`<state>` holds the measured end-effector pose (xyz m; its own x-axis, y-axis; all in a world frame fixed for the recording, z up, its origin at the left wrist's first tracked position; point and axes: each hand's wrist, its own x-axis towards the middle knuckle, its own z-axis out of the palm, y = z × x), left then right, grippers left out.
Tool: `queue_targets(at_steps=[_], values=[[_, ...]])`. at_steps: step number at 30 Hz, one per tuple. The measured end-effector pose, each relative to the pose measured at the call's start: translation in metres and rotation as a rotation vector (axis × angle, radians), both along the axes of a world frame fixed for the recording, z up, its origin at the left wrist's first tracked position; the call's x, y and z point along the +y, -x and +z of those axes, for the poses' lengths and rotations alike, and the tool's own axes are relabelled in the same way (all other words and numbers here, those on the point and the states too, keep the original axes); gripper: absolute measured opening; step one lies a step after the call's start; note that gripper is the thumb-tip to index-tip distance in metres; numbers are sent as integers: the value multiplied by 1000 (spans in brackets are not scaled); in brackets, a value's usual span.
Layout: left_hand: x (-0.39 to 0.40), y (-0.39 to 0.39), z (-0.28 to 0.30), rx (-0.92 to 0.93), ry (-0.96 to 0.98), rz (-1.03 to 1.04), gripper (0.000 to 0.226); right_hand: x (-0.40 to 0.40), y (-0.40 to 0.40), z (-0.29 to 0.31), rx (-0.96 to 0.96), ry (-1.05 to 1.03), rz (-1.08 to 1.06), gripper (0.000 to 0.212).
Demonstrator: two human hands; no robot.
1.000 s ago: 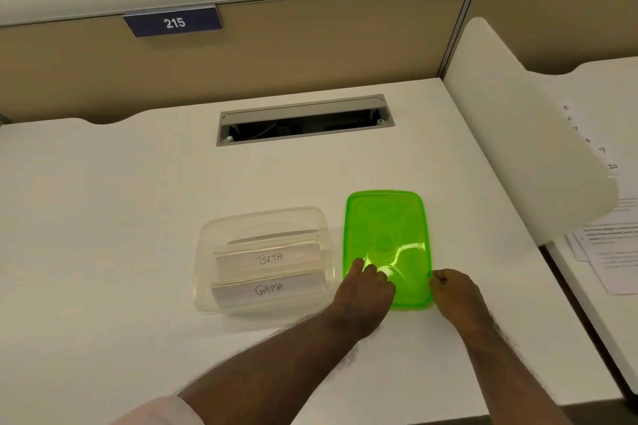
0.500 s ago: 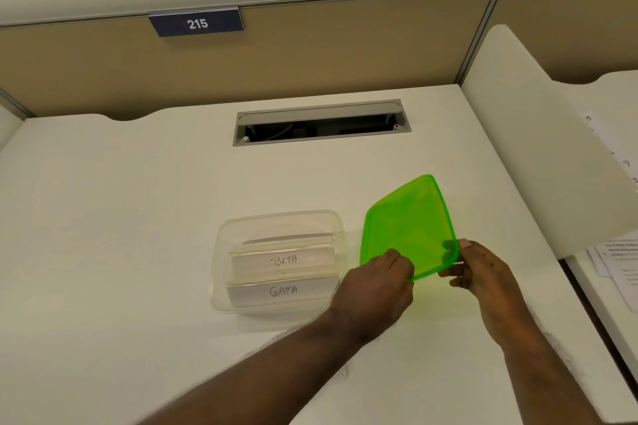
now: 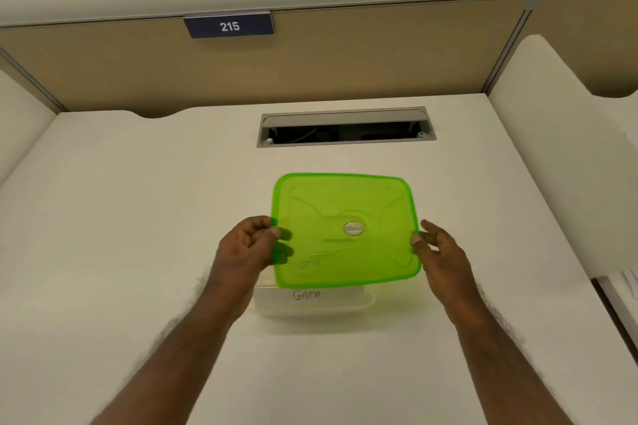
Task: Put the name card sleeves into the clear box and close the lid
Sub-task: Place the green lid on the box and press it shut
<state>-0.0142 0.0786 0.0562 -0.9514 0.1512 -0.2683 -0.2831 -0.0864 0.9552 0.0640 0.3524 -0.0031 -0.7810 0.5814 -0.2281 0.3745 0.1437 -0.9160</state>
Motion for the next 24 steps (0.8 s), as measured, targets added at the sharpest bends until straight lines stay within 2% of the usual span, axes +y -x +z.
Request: queue_targets(at_steps=[2, 7, 9, 13, 15, 19, 24], values=[[-21, 2, -10, -79, 11, 22, 10, -9, 3, -4, -30, -30, 58, 26], [-51, 3, -37, -193, 111, 87, 13, -33, 1, -16, -109, -38, 77, 19], [-59, 5, -48, -168, 228, 120, 12, -41, 0, -18, -122, -29, 69, 16], [-65, 11, -61, -68, 527, 143, 7, -55, 1, -21, -153, -32, 62, 34], [-66, 15, -61, -55, 614, 127, 6, -61, 1, -22, -166, -37, 63, 34], [-72, 24, -62, -106, 668, 65, 19, -64, 0, -27, -176, -59, 67, 14], [-74, 28, -64, -135, 722, -8, 22, -64, 5, -25, -188, -84, 93, 17]])
